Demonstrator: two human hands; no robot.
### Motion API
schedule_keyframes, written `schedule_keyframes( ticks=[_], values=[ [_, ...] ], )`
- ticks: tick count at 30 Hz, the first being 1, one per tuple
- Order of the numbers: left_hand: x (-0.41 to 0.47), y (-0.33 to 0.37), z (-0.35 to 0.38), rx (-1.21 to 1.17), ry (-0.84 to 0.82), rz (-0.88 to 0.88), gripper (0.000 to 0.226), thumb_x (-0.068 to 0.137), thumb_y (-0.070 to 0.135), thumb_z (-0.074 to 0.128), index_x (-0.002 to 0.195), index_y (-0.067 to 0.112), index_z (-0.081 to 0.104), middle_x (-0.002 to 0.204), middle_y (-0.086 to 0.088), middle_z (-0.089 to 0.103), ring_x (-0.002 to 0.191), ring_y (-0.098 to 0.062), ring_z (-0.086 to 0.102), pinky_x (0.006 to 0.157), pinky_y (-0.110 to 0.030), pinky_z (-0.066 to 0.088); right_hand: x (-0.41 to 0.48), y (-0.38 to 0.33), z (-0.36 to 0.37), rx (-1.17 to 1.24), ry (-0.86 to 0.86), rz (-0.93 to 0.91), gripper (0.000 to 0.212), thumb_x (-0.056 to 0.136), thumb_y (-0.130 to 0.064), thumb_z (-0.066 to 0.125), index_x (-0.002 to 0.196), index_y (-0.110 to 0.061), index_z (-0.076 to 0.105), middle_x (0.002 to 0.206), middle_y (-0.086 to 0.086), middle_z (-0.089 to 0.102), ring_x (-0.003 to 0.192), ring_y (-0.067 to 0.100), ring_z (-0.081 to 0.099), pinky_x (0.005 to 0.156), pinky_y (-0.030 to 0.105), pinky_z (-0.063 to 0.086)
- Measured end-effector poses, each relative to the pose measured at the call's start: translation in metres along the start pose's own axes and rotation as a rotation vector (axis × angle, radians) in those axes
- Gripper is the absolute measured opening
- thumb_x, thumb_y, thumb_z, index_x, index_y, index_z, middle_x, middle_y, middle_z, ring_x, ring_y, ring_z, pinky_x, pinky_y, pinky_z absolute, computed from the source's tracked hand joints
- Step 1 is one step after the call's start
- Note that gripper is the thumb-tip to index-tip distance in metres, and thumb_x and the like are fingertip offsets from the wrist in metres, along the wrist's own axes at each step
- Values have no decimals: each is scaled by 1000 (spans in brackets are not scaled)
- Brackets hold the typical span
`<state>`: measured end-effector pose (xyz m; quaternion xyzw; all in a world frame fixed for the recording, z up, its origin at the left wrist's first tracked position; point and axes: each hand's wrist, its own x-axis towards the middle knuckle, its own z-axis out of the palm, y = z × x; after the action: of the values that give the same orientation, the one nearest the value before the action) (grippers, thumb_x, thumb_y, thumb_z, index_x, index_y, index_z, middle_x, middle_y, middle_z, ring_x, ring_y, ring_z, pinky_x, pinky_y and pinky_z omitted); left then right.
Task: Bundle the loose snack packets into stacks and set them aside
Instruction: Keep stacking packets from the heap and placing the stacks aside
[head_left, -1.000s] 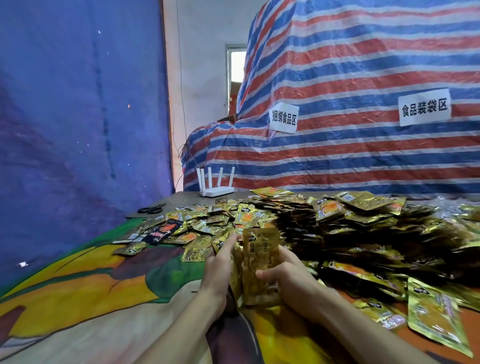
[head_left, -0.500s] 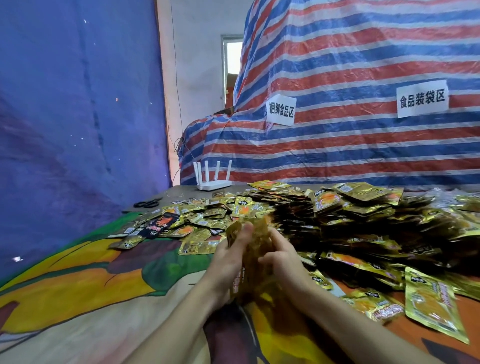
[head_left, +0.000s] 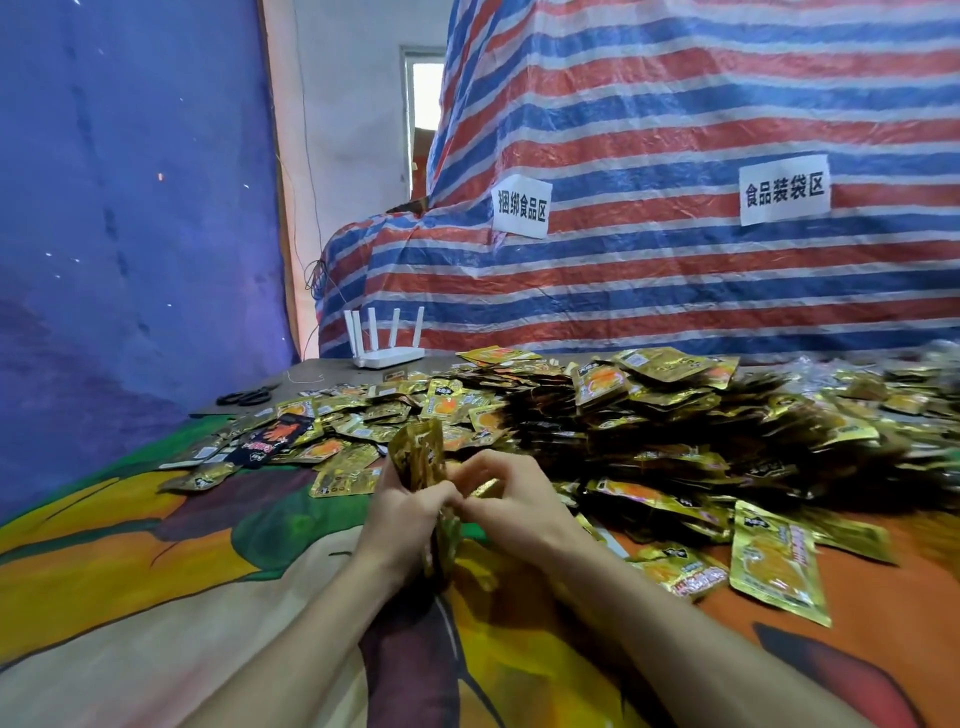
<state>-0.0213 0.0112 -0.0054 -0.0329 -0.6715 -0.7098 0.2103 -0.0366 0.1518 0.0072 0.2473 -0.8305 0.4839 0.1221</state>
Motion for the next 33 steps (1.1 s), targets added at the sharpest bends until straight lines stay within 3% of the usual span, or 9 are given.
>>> schedule_keyframes(
  ticks=[3, 6, 9, 12, 16, 21, 23, 28, 33],
  values=[
    [-6, 10, 11, 111, 20, 207, 28, 67, 14, 67, 94, 16, 62, 75, -8, 65, 72, -30, 64, 64, -40, 53, 1, -14, -13, 97, 75, 90, 26, 79, -3, 60, 93, -18, 76, 91, -4, 71, 91, 14, 68, 78, 37, 60],
    [-5, 20, 27, 132, -15, 324, 31, 70, 17, 68, 94, 34, 58, 83, -3, 66, 74, -15, 64, 64, -24, 52, 1, -26, -26, 163, 119, 158, 27, 71, -7, 56, 91, -15, 72, 89, -3, 71, 88, 20, 69, 79, 41, 60],
    [-11, 13, 40, 107, -73, 267, 33, 71, 11, 73, 98, 27, 61, 82, 6, 70, 73, -4, 65, 63, -15, 50, -7, -27, -47, 12, 103, 207, 22, 72, -15, 58, 92, -20, 68, 92, -1, 69, 91, 21, 66, 79, 40, 59],
    [-21, 2, 42, 121, -175, 165, 36, 68, 1, 74, 101, 11, 64, 77, 4, 71, 75, -13, 67, 63, -26, 52, -25, -22, -80, -178, 85, 235, 21, 78, -14, 58, 94, -25, 65, 93, -3, 66, 92, 21, 64, 83, 42, 58],
    [-25, 2, 46, 169, -254, 163, 37, 80, -14, 69, 96, 18, 59, 73, 11, 70, 67, 3, 65, 56, -8, 47, -49, -11, -147, -488, 153, 324, 14, 81, -24, 61, 94, -25, 65, 95, -1, 68, 91, 24, 64, 81, 39, 56],
    [-28, 2, 47, 153, -297, 154, 41, 84, -20, 60, 100, 18, 58, 87, -9, 66, 77, -11, 67, 57, -9, 48, -82, 15, -235, -1108, 128, 611, 10, 87, -21, 58, 88, -16, 49, 95, 4, 62, 88, 29, 60, 72, 36, 46],
    [-27, 3, 47, 173, -318, 167, 39, 84, -21, 60, 101, 15, 58, 89, -11, 65, 72, -4, 67, 58, -9, 49, -101, 31, -253, -1252, 34, 723, 10, 90, -20, 54, 91, -15, 45, 101, 4, 62, 97, 30, 61, 73, 35, 44],
    [-27, 1, 47, 207, -334, 191, 38, 84, -21, 60, 106, 10, 59, 91, -10, 63, 71, 3, 65, 59, -9, 49, -127, 55, -266, -1294, -122, 824, 18, 89, -18, 55, 74, -15, 45, 73, 1, 52, 75, 24, 59, 56, 28, 45],
    [-27, 2, 47, 209, -341, 192, 33, 85, -20, 60, 106, 6, 58, 89, -9, 65, 71, 1, 65, 60, -9, 49, -130, 53, -258, -1311, -97, 753, 5, 94, -9, 50, 91, -12, 47, 86, 4, 54, 90, 27, 65, 60, 28, 45]
  ],
)
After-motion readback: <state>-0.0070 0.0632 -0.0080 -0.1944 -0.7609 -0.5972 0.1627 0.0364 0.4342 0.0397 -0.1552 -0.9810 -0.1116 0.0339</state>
